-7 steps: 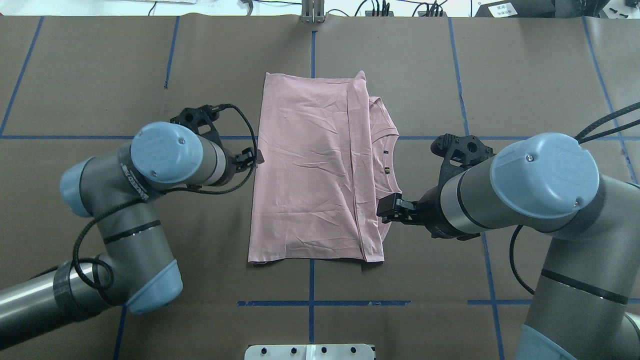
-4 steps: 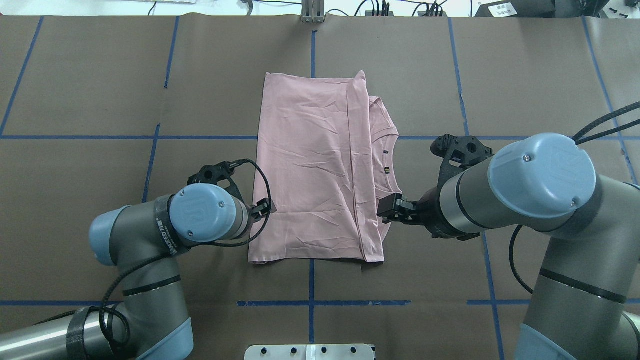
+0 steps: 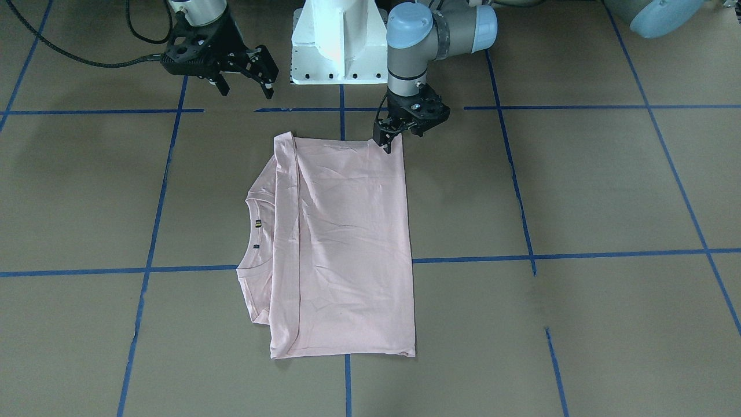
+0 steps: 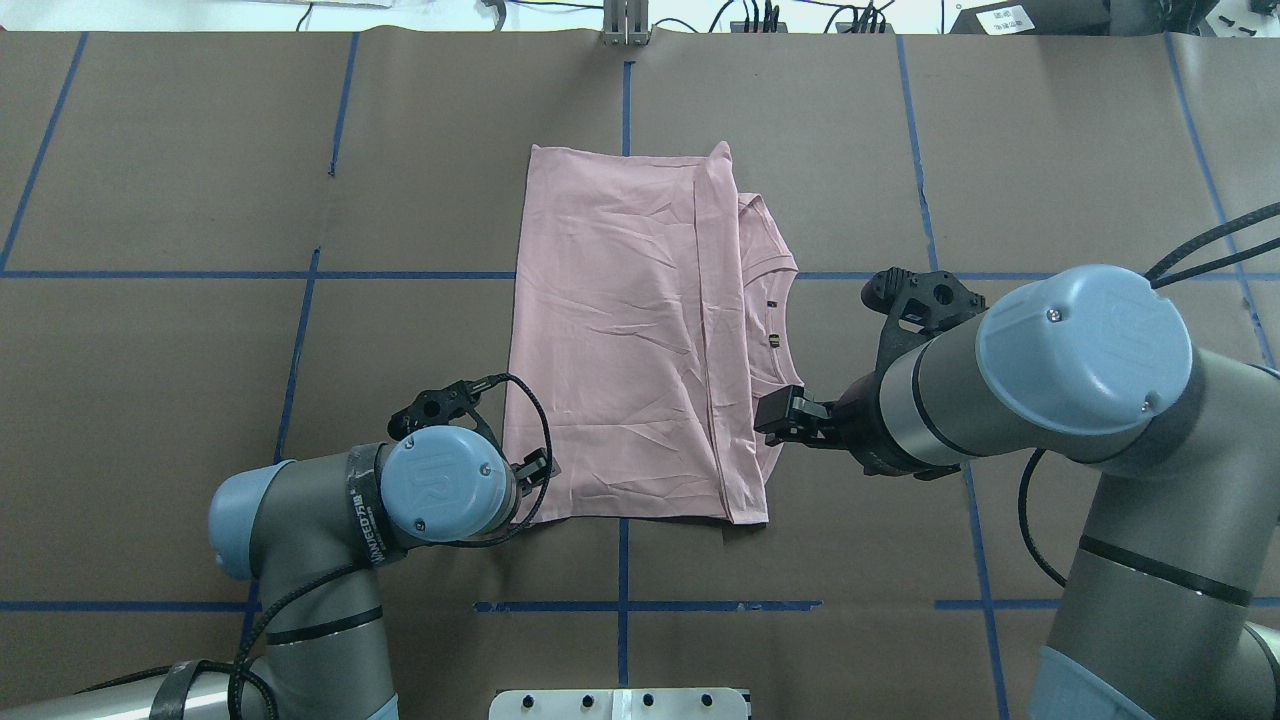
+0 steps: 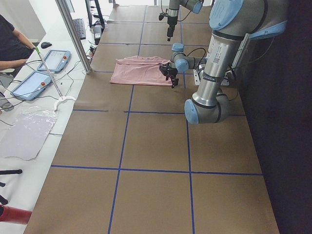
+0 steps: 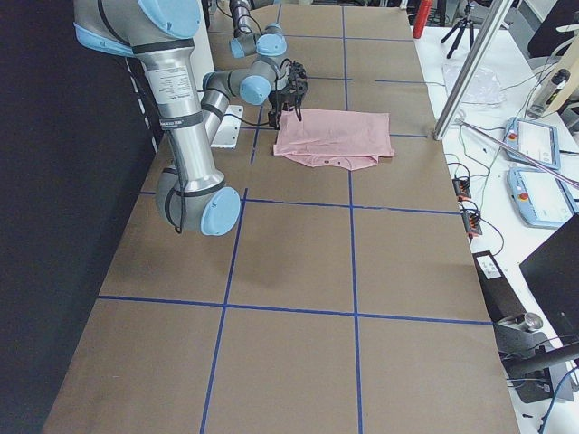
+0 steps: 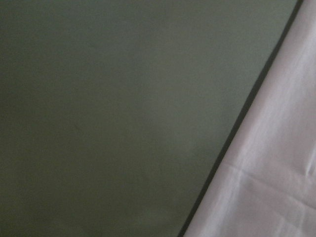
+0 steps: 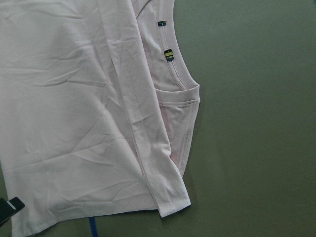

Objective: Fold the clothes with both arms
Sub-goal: 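Lower the left gripper to the shirt's near corner while the right gripper holds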

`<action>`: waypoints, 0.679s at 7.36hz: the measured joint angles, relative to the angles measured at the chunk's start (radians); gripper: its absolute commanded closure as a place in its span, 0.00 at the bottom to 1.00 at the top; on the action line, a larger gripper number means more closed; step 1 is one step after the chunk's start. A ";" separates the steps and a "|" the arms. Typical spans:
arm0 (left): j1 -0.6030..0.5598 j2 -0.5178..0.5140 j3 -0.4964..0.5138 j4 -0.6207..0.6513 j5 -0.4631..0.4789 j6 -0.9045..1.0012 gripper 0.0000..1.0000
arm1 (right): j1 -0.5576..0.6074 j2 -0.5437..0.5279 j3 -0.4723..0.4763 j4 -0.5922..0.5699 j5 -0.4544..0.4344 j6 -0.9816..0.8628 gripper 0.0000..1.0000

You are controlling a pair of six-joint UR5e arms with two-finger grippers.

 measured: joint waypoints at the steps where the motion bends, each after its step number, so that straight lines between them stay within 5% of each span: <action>1: 0.013 -0.001 0.003 0.002 0.001 -0.004 0.11 | 0.000 0.000 0.000 0.000 0.000 0.000 0.00; 5: 0.022 -0.004 0.002 0.002 0.002 -0.006 0.93 | 0.001 0.000 0.001 -0.001 0.000 0.000 0.00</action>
